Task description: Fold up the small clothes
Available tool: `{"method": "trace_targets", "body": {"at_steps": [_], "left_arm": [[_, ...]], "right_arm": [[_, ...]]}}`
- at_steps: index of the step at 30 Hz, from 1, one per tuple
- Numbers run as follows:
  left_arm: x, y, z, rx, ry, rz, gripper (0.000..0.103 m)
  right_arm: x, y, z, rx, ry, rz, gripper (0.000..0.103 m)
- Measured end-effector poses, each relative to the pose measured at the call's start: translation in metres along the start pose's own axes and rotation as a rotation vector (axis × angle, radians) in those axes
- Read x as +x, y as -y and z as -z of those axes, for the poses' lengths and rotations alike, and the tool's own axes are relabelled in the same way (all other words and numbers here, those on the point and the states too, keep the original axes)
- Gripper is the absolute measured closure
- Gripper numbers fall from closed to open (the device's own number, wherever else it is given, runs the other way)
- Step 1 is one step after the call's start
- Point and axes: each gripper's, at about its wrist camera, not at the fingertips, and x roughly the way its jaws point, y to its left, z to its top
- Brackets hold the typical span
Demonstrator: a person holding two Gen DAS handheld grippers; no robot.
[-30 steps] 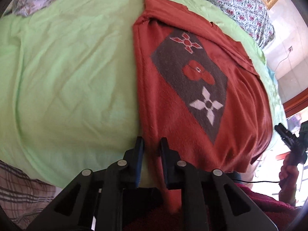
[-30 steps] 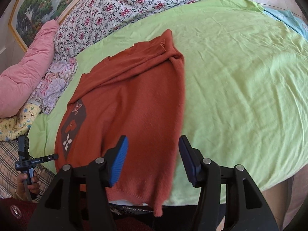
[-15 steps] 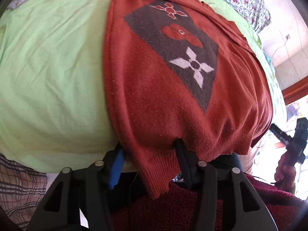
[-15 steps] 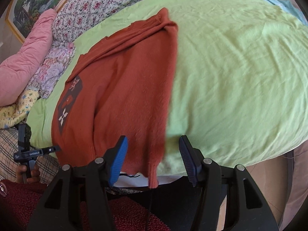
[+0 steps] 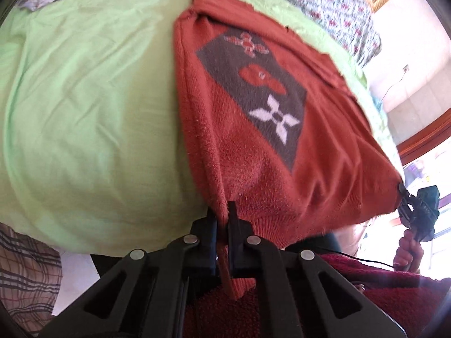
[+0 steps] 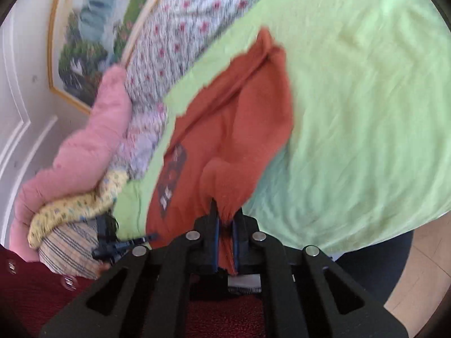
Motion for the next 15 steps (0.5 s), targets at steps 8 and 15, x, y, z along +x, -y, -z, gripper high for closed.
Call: {"method": "trace_targets", "body": {"at_steps": [8, 15], "left_arm": [[-0.026, -0.006, -0.003, -0.031, 0.089, 0.114, 0.100], [-0.075, 0.006, -0.055, -0.001, 0.276, 0.195, 0.100]], "right_arm": [[-0.023, 0.012, -0.005, 0.039, -0.006, -0.063, 0.097], [-0.015, -0.020, -0.043, -0.013, 0.060, -0.218, 0.097]]}}
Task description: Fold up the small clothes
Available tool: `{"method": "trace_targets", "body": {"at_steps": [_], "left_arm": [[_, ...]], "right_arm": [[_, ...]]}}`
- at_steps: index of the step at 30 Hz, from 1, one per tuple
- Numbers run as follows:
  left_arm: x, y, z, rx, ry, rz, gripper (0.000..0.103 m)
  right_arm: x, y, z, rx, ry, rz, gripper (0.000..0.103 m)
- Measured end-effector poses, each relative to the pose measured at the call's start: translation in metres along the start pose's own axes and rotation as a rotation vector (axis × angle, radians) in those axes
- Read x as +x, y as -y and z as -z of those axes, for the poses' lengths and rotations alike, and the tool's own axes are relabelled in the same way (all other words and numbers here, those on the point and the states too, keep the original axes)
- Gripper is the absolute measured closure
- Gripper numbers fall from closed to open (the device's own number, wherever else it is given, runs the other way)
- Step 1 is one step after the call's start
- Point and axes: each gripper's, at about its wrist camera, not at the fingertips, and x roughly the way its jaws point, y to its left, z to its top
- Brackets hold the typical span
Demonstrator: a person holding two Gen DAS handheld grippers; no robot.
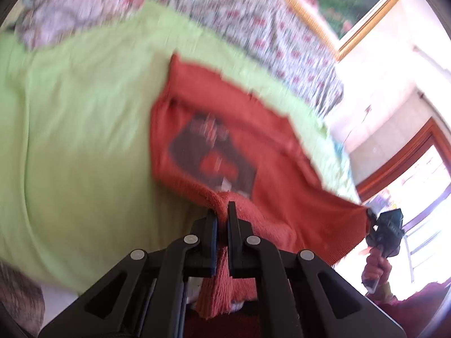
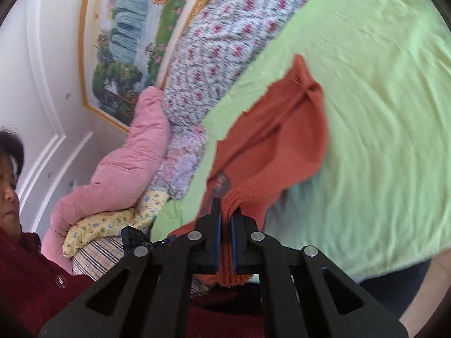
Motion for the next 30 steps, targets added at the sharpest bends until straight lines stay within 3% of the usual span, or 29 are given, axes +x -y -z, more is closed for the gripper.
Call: {"method": "trace_targets", "body": {"at_steps": [6, 10, 14, 20, 30], "left_arm": [[0.004, 0.008, -0.089, 0.005, 0.181, 0.064, 0.100], [0.029, 0.008, -0.136, 0.013, 0.233, 0.038, 0.100], [0.083, -0.010, -0.189, -0.008, 0.205, -0.024, 0.100], [0.159, -0.048, -0.225, -0.058, 0.125, -0.100, 0.100], [0.237, -0.102, -0.239, -0.115, 0.022, -0.180, 0.099]], "right_arm": [[0.031, -0.016, -0.067, -0.064, 0.083, -0.059, 0.097], [0.072, -0.009, -0.125, -0.087, 0.131, 0.002, 0.097], [0.119, 0.014, -0.178, -0.082, 0.141, 0.074, 0.097], [0.186, 0.061, -0.242, -0.050, 0.111, 0.237, 0.097], [0.254, 0.115, -0.268, -0.037, 0.012, 0.473, 0.097]]}}
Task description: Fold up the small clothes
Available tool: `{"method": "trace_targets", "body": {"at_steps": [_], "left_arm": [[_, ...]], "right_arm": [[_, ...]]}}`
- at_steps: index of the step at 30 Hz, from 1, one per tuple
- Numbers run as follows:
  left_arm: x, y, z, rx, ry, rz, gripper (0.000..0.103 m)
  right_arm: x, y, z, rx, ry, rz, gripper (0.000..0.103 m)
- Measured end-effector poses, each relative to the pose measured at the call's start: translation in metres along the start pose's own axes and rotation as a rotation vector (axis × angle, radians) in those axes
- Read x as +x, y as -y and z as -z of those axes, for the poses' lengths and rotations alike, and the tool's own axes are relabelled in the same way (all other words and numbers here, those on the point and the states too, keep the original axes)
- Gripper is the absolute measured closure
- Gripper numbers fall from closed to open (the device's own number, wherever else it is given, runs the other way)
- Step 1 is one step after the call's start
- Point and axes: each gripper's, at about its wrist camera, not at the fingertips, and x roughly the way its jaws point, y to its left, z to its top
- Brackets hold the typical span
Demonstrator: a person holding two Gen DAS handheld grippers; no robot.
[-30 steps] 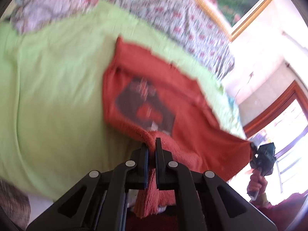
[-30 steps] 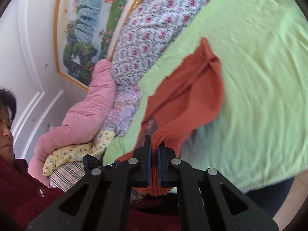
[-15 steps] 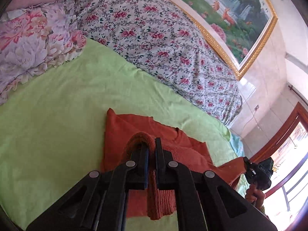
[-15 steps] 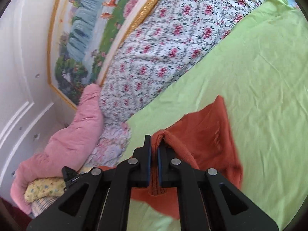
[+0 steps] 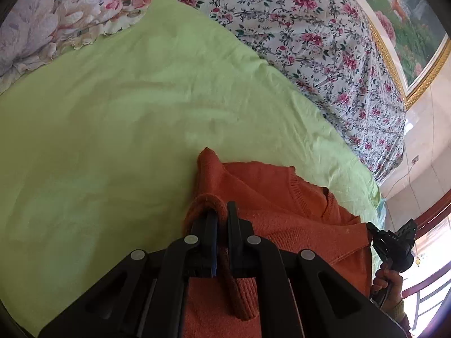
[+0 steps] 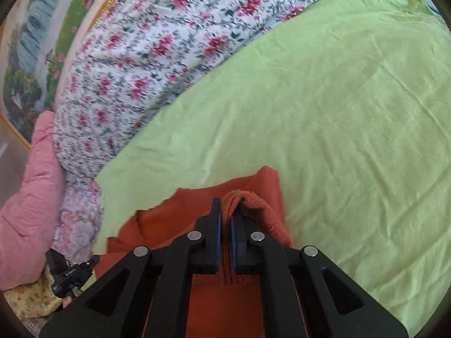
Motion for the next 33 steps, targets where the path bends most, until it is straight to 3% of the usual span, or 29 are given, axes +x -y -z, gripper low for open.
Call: {"method": "trace_targets", "body": {"at_steps": [3, 6, 10, 13, 17, 20, 23, 27, 29, 31, 33], "left_arm": [[0.017, -0.003, 0.004, 0.014, -0.039, -0.038, 0.098], [0.010, -0.004, 0.009, 0.019, -0.048, -0.016, 0.096], [-0.031, 0.009, 0.030, 0.100, -0.059, 0.030, 0.091], [-0.055, 0.029, 0.065, 0.173, -0.103, 0.080, 0.089], [-0.043, 0.070, 0.119, 0.271, -0.226, 0.133, 0.078], [-0.022, 0.100, 0.129, 0.334, -0.260, 0.119, 0.078], [0.001, 0.113, 0.113, 0.331, -0.303, 0.060, 0.076], [0.027, 0.114, 0.076, 0.346, -0.286, -0.015, 0.078], [0.041, 0.109, 0.047, 0.331, -0.249, -0.071, 0.080], [0.048, 0.100, 0.013, 0.278, -0.185, -0.103, 0.080], [0.047, 0.090, -0.018, 0.197, -0.107, -0.147, 0.082]], "right_arm": [[0.016, 0.007, 0.000, 0.011, -0.032, 0.051, 0.096], [0.019, 0.014, 0.003, 0.045, -0.075, 0.065, 0.095], [-0.015, 0.005, 0.010, 0.031, -0.043, 0.062, 0.090], [-0.045, -0.019, 0.031, -0.067, -0.034, -0.010, 0.090], [-0.036, -0.062, 0.078, -0.289, -0.192, -0.120, 0.090], [-0.010, -0.089, 0.102, -0.417, -0.319, -0.154, 0.090], [0.019, -0.108, 0.115, -0.512, -0.426, -0.131, 0.090], [0.050, -0.111, 0.102, -0.561, -0.471, -0.046, 0.090], [0.067, -0.104, 0.077, -0.558, -0.429, 0.052, 0.090], [0.078, -0.087, 0.039, -0.466, -0.322, 0.159, 0.090], [0.072, -0.068, 0.009, -0.321, -0.212, 0.165, 0.090]]}}
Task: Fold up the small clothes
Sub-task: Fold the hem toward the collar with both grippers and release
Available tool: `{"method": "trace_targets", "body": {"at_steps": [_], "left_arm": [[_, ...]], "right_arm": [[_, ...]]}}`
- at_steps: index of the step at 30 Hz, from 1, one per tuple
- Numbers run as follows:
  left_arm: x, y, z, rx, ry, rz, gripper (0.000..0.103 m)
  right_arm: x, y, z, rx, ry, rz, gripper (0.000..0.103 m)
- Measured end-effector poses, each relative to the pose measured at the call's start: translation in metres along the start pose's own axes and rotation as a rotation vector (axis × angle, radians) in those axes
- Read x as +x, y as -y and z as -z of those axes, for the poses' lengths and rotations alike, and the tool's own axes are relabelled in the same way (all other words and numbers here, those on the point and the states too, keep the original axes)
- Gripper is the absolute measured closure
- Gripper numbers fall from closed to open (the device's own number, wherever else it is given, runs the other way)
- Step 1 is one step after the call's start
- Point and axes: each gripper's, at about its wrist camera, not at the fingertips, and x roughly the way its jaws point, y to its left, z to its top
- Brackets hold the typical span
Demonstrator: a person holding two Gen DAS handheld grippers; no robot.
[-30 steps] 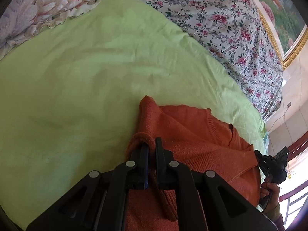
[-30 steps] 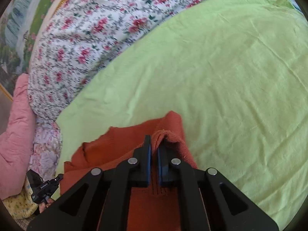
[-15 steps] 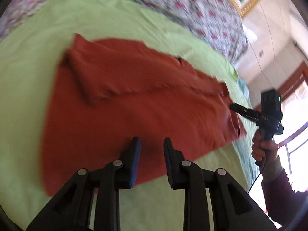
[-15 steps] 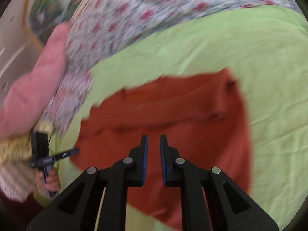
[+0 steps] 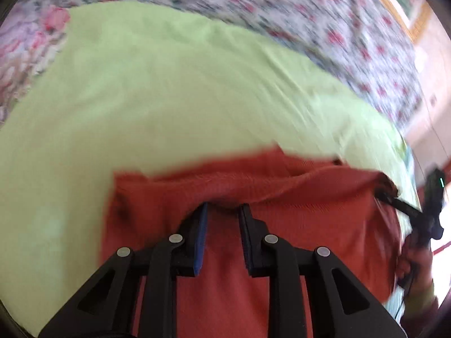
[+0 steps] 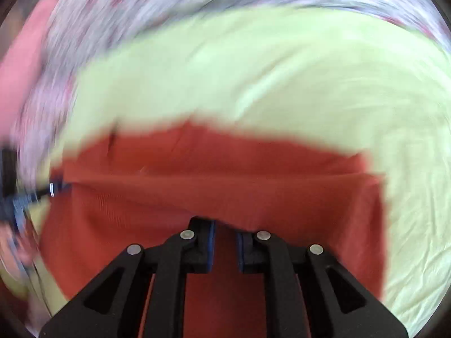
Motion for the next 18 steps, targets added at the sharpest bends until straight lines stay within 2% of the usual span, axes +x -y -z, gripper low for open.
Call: {"method": "trace_targets", "body": {"at_steps": [2, 4, 5, 7, 9, 12, 18], "left_arm": [[-0.005, -0.011, -0.012, -0.058, 0.033, 0.005, 0.082], [-0.012, -0.016, -0.014, -0.083, 0.039, 0.035, 0.082], [-0.017, -0.013, -0.009, -0.070, 0.048, 0.040, 0.082], [-0.024, -0.007, 0.003, -0.036, 0.051, 0.027, 0.082], [-0.031, -0.005, 0.020, -0.026, 0.043, 0.046, 0.082], [-0.042, -0.009, 0.042, -0.044, 0.043, 0.050, 0.080], [-0.077, -0.028, 0.061, -0.084, 0.081, 0.046, 0.077]], "right_arm": [[-0.015, 0.023, -0.007, 0.136, 0.089, 0.044, 0.089], [-0.029, 0.031, -0.002, 0.186, 0.120, 0.020, 0.089], [-0.036, 0.031, 0.005, 0.181, 0.121, -0.009, 0.089], [-0.048, 0.026, 0.019, 0.148, 0.120, -0.012, 0.089], [-0.059, 0.023, 0.034, 0.128, 0.111, -0.025, 0.089], [-0.075, 0.014, 0.059, 0.124, 0.098, -0.054, 0.089], [-0.110, 0.002, 0.102, 0.112, 0.109, -0.096, 0.089]]}}
